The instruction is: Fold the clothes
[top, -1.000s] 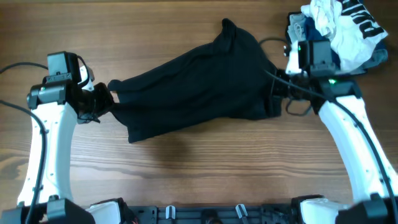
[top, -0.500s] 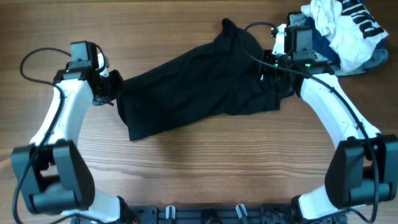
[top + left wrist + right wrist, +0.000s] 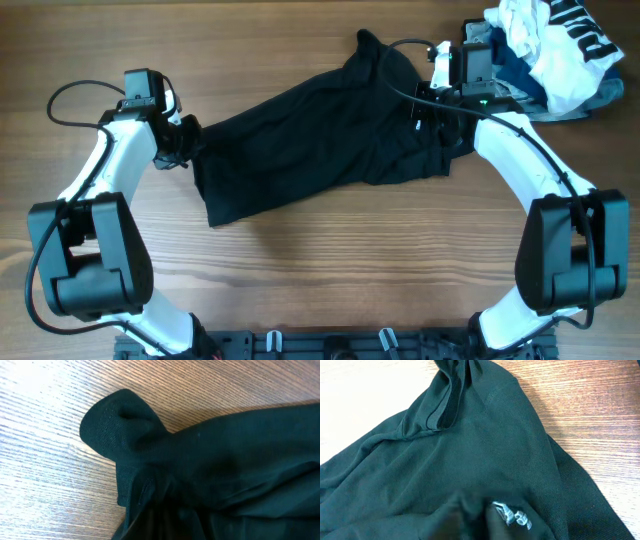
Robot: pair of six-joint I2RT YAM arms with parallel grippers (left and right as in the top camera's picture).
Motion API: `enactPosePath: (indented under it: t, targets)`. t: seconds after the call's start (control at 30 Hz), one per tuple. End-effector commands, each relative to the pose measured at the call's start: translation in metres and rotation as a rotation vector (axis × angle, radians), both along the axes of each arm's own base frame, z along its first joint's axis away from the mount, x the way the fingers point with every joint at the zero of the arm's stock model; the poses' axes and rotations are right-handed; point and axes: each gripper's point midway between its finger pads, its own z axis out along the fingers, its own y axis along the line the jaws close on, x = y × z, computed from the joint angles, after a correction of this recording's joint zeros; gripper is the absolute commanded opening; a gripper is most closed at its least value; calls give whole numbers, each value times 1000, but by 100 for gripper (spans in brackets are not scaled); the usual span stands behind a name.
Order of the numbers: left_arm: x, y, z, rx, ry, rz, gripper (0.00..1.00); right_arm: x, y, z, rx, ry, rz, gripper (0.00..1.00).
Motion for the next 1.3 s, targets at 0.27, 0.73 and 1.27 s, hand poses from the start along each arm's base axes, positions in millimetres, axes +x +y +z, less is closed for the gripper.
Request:
enactPosePath:
  t: [0.27,0.73,1.27]
  targets:
    - [28,-3,87,34,-105,-100,100,-12,14,65,-101,45,161,100]
    - [60,15,36,79,-85,-225,100,-10,36,90,-126,9,183,100]
    - [47,15,-35,89,59,-386,65,-10,34,89,-144,7,189,99]
